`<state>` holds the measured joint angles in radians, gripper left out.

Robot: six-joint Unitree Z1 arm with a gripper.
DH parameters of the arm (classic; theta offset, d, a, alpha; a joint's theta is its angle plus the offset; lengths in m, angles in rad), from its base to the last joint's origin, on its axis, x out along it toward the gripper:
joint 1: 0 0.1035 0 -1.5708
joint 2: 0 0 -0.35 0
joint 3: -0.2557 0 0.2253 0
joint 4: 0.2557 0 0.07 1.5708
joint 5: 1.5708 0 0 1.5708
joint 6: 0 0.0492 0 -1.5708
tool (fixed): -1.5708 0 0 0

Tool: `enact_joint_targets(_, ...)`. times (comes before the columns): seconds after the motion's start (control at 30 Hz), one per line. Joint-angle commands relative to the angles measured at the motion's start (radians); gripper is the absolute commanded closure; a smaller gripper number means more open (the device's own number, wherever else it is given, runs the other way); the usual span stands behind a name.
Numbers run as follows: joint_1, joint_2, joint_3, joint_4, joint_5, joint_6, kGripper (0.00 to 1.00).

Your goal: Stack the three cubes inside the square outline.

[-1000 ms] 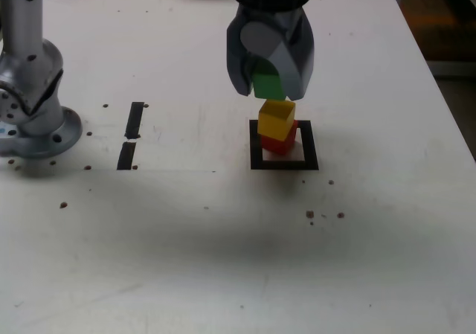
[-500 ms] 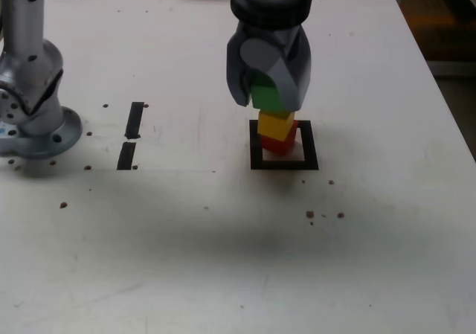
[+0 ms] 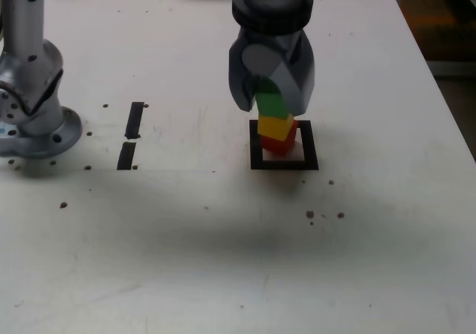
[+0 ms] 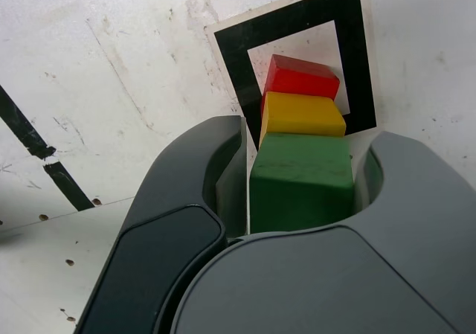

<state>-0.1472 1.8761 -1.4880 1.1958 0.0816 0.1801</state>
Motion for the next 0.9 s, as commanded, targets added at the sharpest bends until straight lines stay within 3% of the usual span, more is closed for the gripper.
enact_joint_targets(0.0,-0.002,-0.002,0.004,0.003,-0.003,-0.002,0.3)
enact_joint_targets(0.13,-0.002,-0.008,0.016,0.01,-0.007,-0.002,0.19)
enact_joint_targets(0.33,-0.002,-0.035,0.017,0.016,0.0,-0.006,0.13)
enact_joint_targets(0.5,-0.002,-0.095,0.005,0.041,0.047,-0.012,0.1)
enact_joint_targets(0.67,0.013,-0.189,0.021,0.131,0.115,-0.046,0.09)
enact_joint_targets(0.87,0.063,-0.274,0.14,0.166,0.122,-0.083,0.04)
